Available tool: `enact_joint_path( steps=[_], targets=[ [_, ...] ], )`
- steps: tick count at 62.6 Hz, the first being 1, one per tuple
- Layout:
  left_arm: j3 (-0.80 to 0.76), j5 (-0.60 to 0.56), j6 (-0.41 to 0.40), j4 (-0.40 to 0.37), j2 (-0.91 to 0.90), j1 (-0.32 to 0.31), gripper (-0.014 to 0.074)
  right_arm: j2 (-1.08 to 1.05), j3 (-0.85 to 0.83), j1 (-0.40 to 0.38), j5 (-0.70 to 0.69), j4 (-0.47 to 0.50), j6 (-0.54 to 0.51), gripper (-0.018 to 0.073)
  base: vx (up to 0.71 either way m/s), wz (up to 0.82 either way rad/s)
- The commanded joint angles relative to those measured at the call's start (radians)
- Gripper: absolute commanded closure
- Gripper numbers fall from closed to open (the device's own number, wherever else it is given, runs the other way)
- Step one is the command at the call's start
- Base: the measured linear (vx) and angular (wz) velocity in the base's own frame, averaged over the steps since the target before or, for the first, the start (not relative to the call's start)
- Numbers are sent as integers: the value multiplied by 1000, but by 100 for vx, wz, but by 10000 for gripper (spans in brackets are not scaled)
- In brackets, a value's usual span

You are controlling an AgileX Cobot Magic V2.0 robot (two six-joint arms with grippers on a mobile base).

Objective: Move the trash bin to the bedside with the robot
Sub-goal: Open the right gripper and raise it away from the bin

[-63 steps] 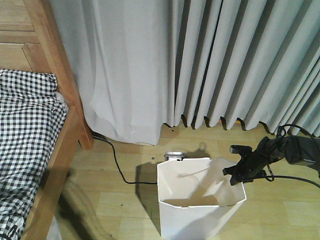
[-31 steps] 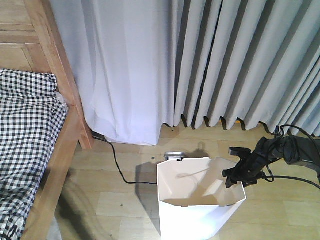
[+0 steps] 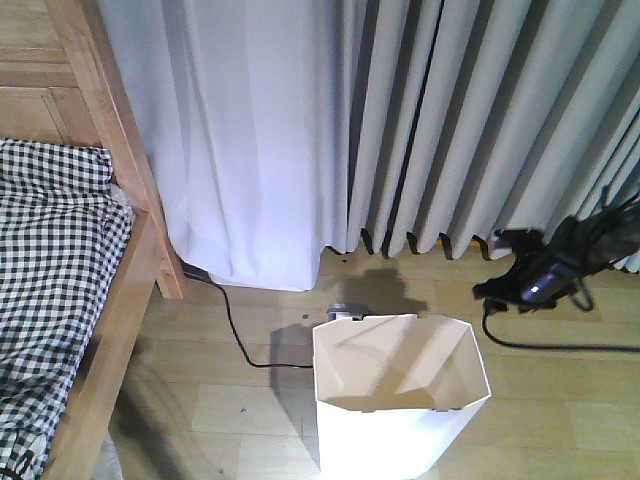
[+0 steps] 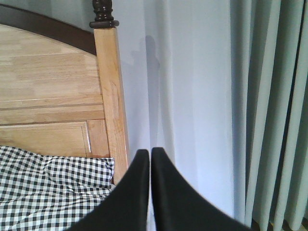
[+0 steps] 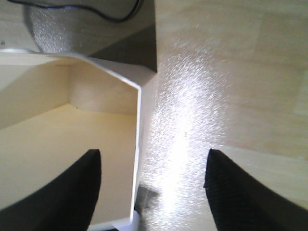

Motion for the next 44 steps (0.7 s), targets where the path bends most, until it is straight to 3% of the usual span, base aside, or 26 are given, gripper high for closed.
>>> enact_joint_path(
  steps=[1,18,44],
  targets=[
    [12,-75,-14,-9,-14,-6,603,-223,101,-6,-49,2,-34,103,0,0],
    [12,-75,-14,-9,-14,-6,603,-733,397,-6,-96,1,-59,103,0,0],
    [12,-75,-14,-9,-14,-6,603,-1496,594,-6,-91,54,-50,103,0,0]
  ],
)
